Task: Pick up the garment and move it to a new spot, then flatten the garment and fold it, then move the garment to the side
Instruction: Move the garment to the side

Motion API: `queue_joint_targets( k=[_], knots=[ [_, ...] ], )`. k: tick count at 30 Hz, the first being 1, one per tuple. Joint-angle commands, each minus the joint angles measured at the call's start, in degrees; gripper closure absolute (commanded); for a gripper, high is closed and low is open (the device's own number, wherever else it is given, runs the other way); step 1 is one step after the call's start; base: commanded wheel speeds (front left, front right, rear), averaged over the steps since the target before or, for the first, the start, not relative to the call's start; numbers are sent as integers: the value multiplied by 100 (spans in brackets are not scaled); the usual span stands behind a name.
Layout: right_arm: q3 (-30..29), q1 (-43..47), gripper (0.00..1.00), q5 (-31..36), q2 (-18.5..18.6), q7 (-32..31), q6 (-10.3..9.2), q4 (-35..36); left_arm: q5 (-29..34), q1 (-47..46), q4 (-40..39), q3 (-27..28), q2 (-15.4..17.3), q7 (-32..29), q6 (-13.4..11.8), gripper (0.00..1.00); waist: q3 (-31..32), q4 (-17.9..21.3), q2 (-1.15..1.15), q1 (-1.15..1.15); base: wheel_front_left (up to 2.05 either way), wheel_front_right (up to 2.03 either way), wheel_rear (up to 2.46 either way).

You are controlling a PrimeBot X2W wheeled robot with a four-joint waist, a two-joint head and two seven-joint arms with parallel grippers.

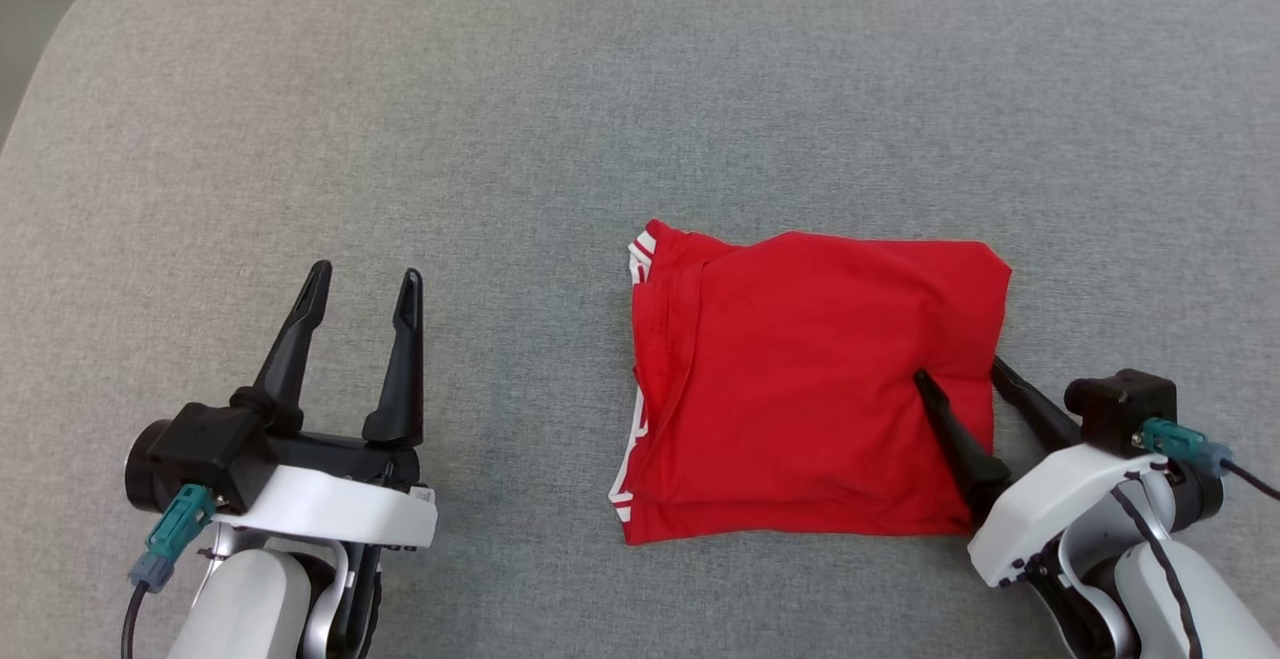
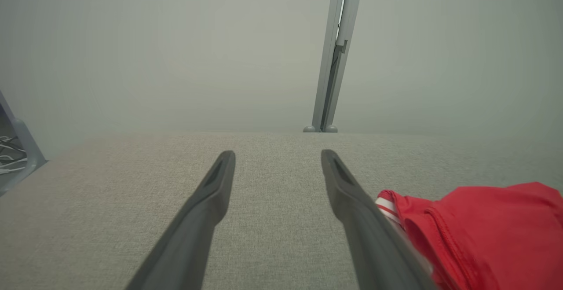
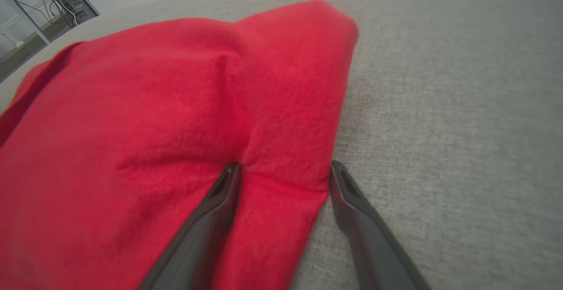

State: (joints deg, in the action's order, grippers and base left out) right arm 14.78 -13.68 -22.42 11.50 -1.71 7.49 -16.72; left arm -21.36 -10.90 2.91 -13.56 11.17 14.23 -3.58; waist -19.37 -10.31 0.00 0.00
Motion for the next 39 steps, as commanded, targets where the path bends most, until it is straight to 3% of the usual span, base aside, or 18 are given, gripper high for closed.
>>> queue_joint_targets(
  k=[1, 2, 3, 8, 12, 21, 30, 39],
  knots=[
    [103, 11, 59, -81, 20, -120, 0, -163, -36, -66, 37, 19, -11, 41, 28, 0, -37, -44, 0, 0, 0, 0, 0],
    [156, -31, 84, -120, 28, -116, 0, -217, -37, -83, 55, 24, -15, 39, 39, 0, -48, -56, 0, 0, 0, 0, 0],
    [207, -53, 100, -163, 39, -142, 0, -284, -36, -101, 64, 25, -19, 49, 47, 0, -54, -66, 0, 0, 0, 0, 0],
    [248, -195, 100, -119, 184, -10, -2, -302, 11, -139, 92, 57, -15, 68, 33, 0, -57, -16, 0, 0, 0, 0, 0],
    [266, -238, 100, 62, 336, 71, -8, -98, 64, -95, 43, 82, 34, 77, 29, 0, -6, 237, 0, 0, 0, 0, 0],
    [320, 21, 100, 640, 618, 19, -2, 712, 106, 67, -202, 155, 304, -91, -7, 0, 154, 1416, 0, 0, 0, 0, 0],
    [298, 198, 100, 711, 893, -109, -2, 1152, 202, 149, -587, 123, 599, -467, -53, 0, 258, 2562, 0, 0, 0, 0, 0],
    [360, -343, 100, 627, 1047, 27, -2, 1174, 272, 5, -819, 23, 721, -704, -32, 0, 96, 2980, 0, 0, 0, 0, 0]
  ],
)
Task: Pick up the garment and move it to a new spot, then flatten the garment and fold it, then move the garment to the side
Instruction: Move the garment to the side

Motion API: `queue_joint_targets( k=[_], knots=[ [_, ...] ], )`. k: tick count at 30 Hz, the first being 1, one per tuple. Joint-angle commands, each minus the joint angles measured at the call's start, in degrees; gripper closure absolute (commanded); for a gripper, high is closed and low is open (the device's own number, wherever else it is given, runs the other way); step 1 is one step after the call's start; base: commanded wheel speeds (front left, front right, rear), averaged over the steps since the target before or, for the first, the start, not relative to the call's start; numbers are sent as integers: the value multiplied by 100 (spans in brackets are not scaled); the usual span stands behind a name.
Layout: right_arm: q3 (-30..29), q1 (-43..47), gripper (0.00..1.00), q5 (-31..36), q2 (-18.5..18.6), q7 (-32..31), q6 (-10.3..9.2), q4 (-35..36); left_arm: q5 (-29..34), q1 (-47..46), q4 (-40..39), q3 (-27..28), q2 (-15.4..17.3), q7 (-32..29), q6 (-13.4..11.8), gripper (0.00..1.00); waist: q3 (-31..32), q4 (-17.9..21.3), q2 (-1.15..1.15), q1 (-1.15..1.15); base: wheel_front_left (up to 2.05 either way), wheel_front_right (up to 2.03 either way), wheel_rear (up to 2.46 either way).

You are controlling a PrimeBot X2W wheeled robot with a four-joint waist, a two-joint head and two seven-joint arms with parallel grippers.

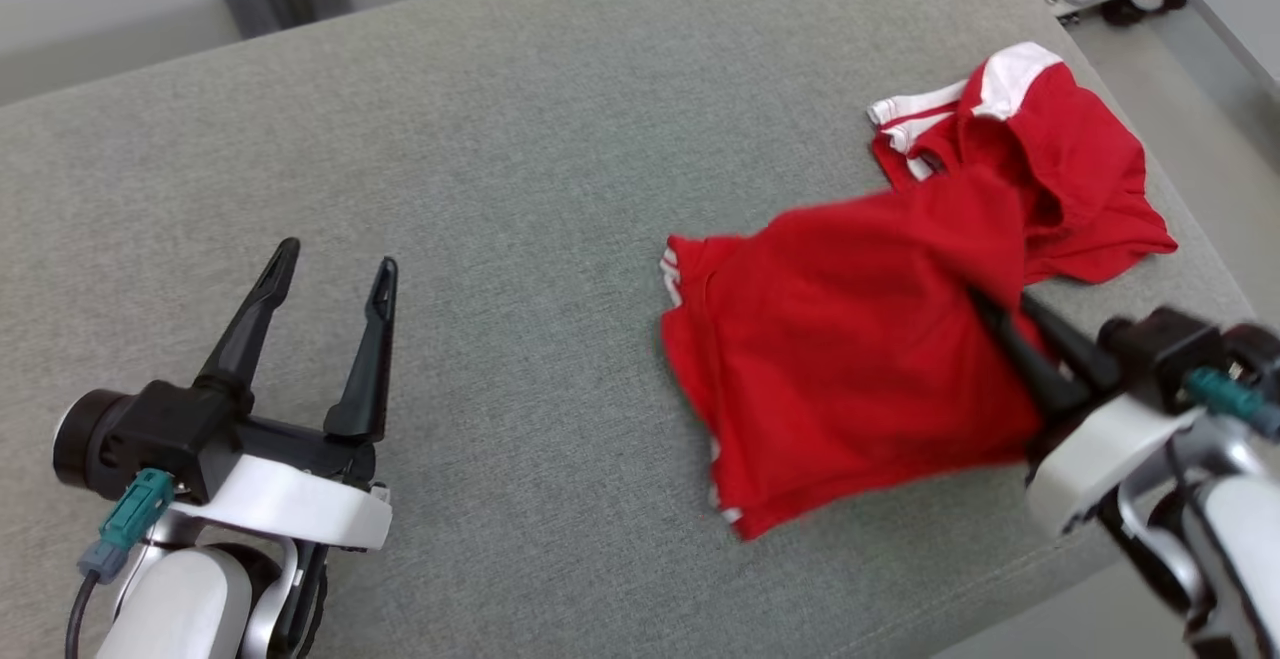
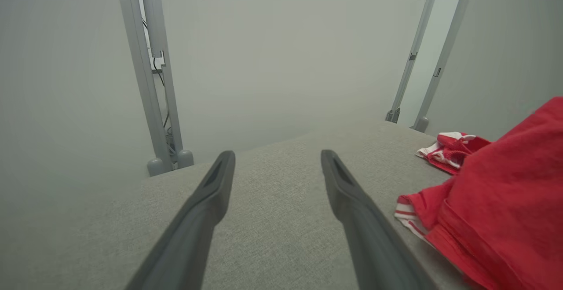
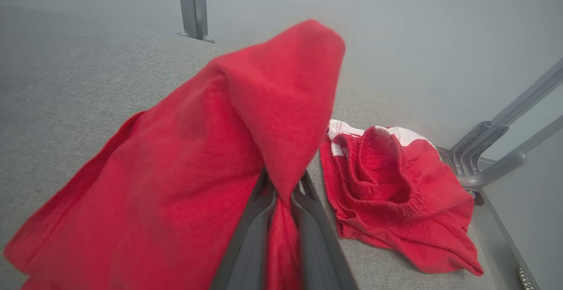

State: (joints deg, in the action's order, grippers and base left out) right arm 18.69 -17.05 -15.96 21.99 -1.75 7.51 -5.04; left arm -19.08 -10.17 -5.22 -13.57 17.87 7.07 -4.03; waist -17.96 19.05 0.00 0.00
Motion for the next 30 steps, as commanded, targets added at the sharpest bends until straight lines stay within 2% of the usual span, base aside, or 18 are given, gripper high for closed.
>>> queue_joint_targets(
  k=[1, 7, 16, 19, 20, 21, 22, 26, 30],
  knots=[
    [-35, -128, 100, -10, 56, 66, -4, -47, 52, -99, -18, 12, 58, -10, 24, 0, -72, 50, 0, 0, 0, 0, 0],
    [-105, -1181, 100, -251, 280, 367, -4, -553, 90, -282, -96, -68, 94, -90, 62, 0, -353, 98, 0, 0, 0, 0, 0],
    [-204, -2430, 100, -359, 818, 917, -4, -2032, 144, -552, -93, -252, 87, -135, 157, 0, -727, -34, 0, 0, 0, 0, 0],
    [-123, -2703, 100, -321, 863, 1082, -4, -2399, 151, -623, -88, -257, 103, -128, 155, 0, -852, -53, 0, 0, 0, 0, 0],
    [-110, -2846, 27, -295, 852, 1204, -4, -2605, 154, -682, -76, -268, 106, -116, 159, 0, -914, -62, 0, 0, 0, 0, 0],
    [-110, -2846, 27, -295, 852, 1204, -4, -2605, 154, -682, -76, -268, 106, -116, 159, 0, -914, -62, 0, 0, 0, 0, 0],
    [-133, -2903, 0, -264, 838, 1254, -4, -2712, 157, -712, -75, -270, 108, -107, 158, 0, -943, -64, 0, 0, 0, 0, 0],
    [-234, -3041, 0, -178, 769, 1360, -4, -3102, 150, -727, -53, -255, 124, -86, 137, 0, -1015, -56, 0, 0, 0, 0, 0],
    [-441, -3040, 0, -74, 677, 1556, -4, -3182, 110, -767, -28, -229, 141, -47, 114, 0, -1035, -52, 0, 0, 0, 0, 0]
  ],
)
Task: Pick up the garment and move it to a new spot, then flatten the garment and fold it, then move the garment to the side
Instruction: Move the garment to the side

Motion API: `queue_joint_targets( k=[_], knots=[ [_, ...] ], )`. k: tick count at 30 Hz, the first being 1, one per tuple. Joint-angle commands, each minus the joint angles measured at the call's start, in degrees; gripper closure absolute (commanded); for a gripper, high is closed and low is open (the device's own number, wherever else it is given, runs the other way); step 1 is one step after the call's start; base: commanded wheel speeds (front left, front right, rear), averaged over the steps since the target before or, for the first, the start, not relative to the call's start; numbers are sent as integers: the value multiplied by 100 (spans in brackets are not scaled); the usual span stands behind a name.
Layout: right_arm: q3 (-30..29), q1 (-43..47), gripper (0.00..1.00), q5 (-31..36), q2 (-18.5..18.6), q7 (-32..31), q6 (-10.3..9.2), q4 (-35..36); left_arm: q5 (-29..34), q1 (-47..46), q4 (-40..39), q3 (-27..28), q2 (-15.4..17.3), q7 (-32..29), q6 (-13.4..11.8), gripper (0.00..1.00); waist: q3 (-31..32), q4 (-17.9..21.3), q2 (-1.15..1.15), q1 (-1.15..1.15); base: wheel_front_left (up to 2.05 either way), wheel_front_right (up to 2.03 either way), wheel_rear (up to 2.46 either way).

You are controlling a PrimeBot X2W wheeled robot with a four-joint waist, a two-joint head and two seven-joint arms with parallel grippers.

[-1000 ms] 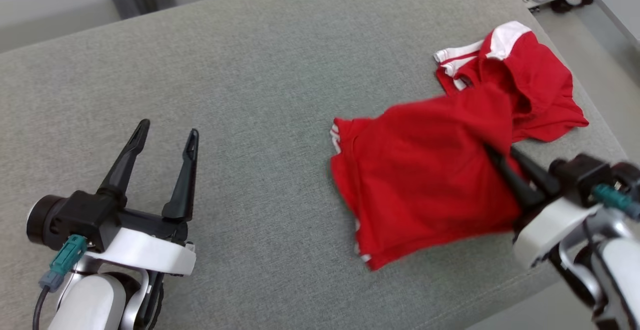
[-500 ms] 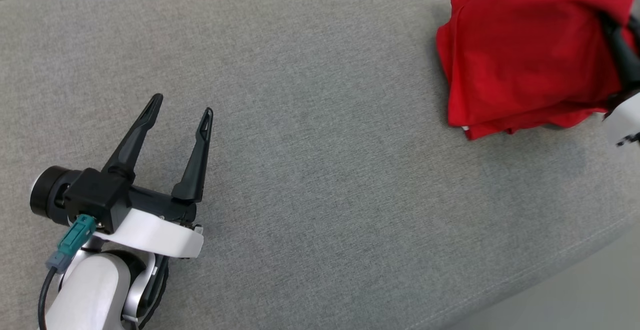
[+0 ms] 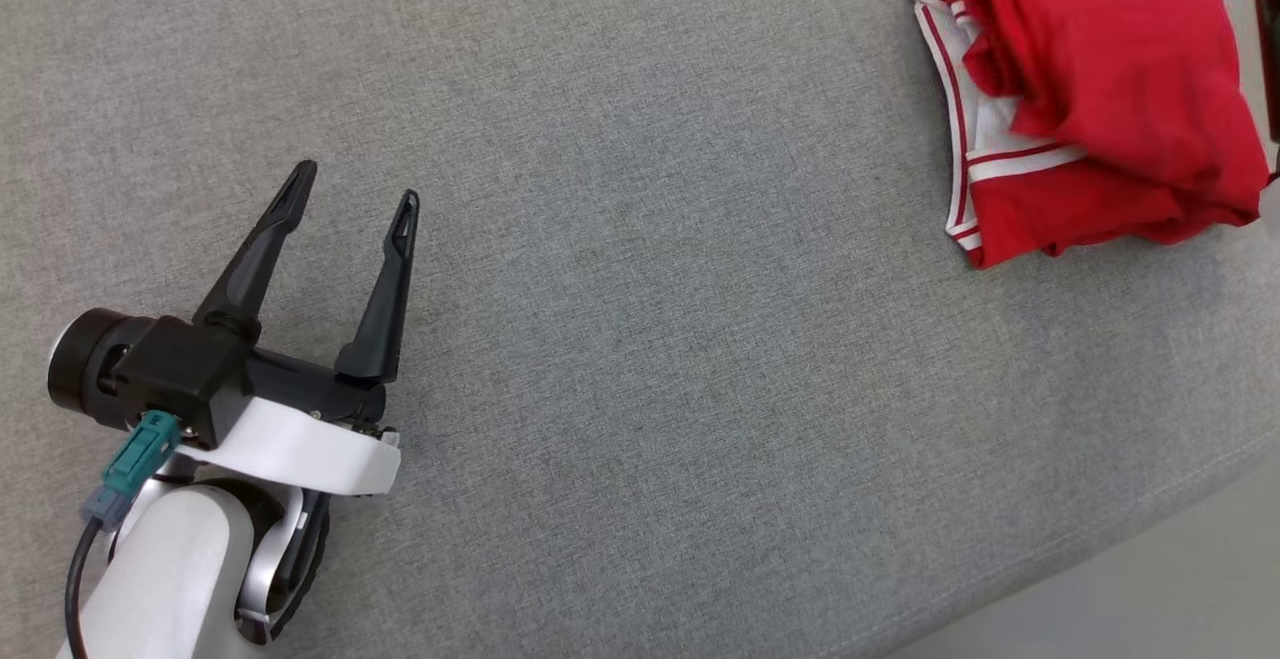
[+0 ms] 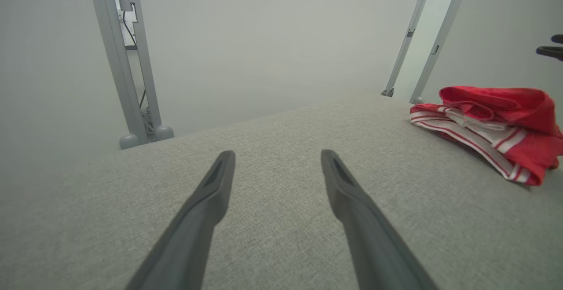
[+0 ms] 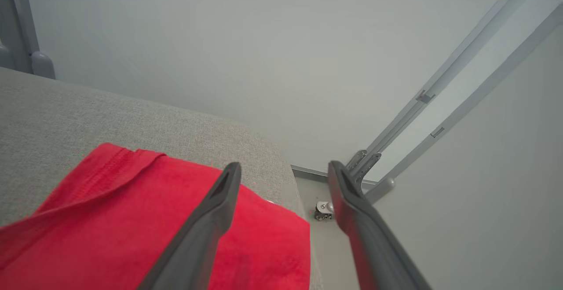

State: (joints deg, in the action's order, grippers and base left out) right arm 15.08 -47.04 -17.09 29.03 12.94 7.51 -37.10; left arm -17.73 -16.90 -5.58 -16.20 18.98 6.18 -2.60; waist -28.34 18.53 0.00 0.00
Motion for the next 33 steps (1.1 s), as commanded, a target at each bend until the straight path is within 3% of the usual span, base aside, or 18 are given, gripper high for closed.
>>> queue_joint_targets(
  k=[1, 6, 11, 14, 21, 33],
  knots=[
    [-150, -7, 0, 38, -71, 132, -4, 73, -39, -96, 20, 43, 30, 54, -39, 0, 12, -7, 0, 0, 0, 0, 0],
    [-637, 416, 0, 116, -457, 235, -4, 1048, -110, 16, 101, 110, -19, 154, -111, 0, 180, -111, 0, 0, 0, 0, 0],
    [-953, 1372, 0, 317, -1187, 220, -4, 2699, -203, 122, 158, 199, -78, 287, -207, 0, 392, -350, 0, 0, 0, 0, 0],
    [-984, 1968, 0, 452, -1636, 222, -4, 3311, -271, 175, 203, 237, -114, 391, -221, 0, 539, -547, 0, 0, 0, 0, 0],
    [-803, 3010, 0, 604, -2332, 167, -4, 3840, -445, 364, 249, 356, -254, 605, -298, 0, 884, -1046, 0, 0, 0, 0, 0],
    [-1036, 3991, 0, 818, -2504, -98, -4, 3568, -553, 1049, 372, 366, -354, 779, -343, 0, 1757, -1588, 0, 0, 0, 0, 0]
  ],
)
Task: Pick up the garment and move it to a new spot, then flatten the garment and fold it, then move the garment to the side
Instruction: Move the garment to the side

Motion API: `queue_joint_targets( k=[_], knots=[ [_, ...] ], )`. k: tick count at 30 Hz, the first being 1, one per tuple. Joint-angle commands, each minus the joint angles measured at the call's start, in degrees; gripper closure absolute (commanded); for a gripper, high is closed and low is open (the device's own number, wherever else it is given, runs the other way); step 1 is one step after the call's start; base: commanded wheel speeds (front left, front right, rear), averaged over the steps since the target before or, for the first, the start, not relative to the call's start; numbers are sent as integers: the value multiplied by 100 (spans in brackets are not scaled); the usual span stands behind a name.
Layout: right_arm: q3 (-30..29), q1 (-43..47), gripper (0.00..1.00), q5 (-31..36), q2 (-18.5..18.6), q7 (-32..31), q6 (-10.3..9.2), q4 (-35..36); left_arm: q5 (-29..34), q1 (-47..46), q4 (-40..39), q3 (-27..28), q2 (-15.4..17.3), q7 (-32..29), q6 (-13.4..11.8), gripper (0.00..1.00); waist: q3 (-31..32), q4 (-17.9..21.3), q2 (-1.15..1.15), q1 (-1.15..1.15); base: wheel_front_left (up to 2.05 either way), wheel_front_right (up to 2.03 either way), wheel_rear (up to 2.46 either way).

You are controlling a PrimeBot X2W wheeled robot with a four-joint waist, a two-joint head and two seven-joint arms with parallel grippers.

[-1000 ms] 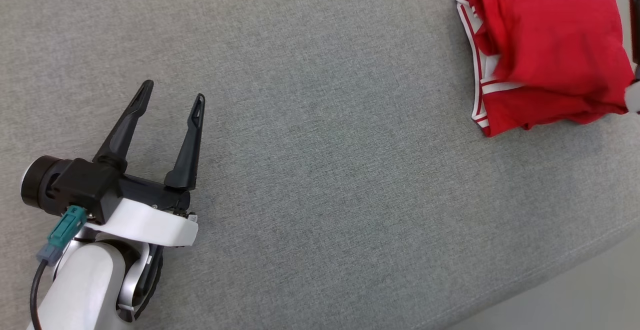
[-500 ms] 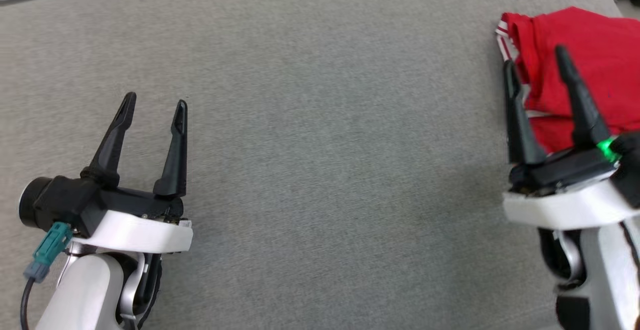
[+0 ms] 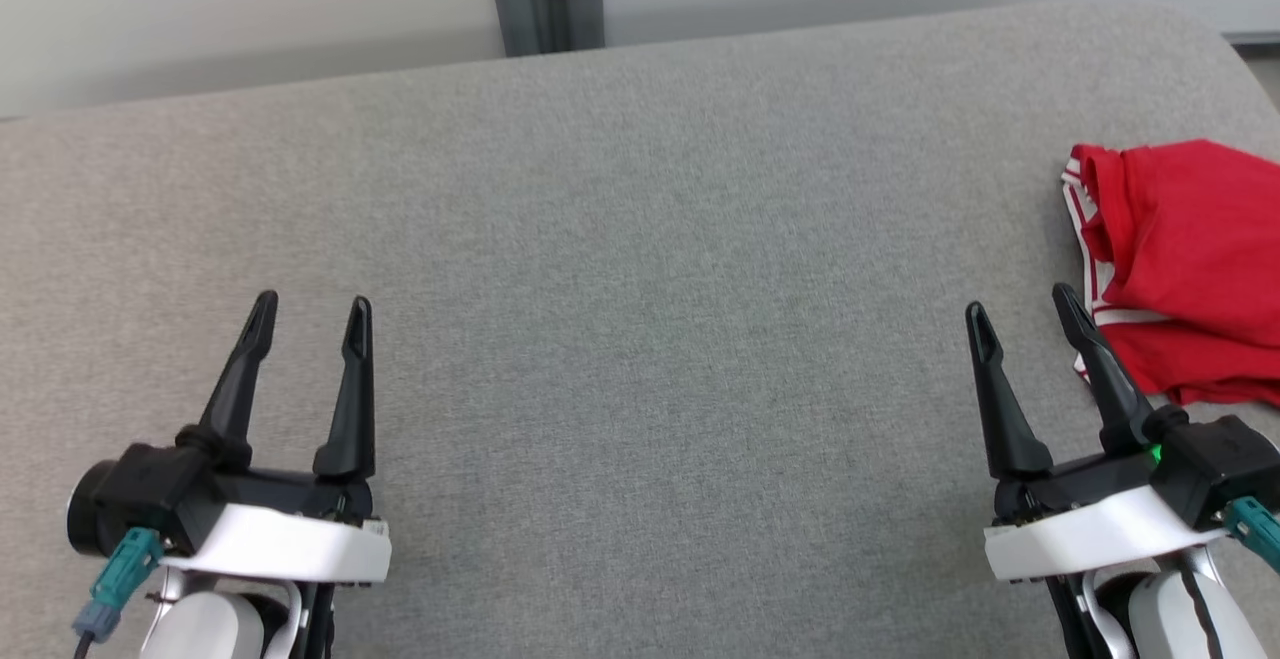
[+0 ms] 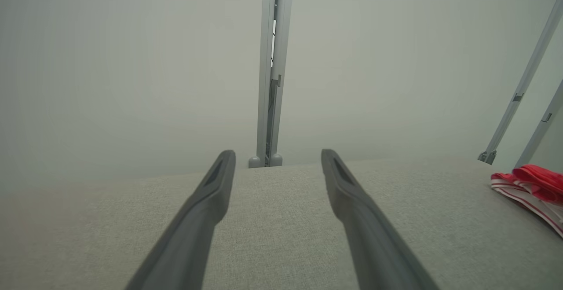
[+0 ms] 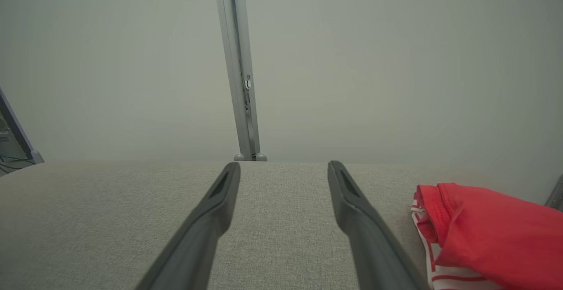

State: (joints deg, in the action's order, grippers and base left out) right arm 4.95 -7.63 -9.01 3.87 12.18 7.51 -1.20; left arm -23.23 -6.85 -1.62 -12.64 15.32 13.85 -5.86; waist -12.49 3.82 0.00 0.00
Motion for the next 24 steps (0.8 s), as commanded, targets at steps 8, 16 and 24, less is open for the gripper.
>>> queue_joint_targets(
  k=[8, 16, 24],
  knots=[
    [-182, 565, 0, -38, -11, -212, -4, 13, -43, 494, -95, -50, 105, -124, -94, 0, 669, -204, 0, 0, 0, 0, 0],
    [-308, 1012, 0, -11, -43, -376, -3, 119, -160, 937, -97, -76, 102, -280, -177, 0, 1023, -262, 0, 0, 0, 0, 0],
    [-370, 1112, 0, 6, -66, -445, -4, 256, -215, 1070, -110, -90, 127, -331, -220, 0, 1044, -284, 0, 0, 0, 0, 0]
  ],
)
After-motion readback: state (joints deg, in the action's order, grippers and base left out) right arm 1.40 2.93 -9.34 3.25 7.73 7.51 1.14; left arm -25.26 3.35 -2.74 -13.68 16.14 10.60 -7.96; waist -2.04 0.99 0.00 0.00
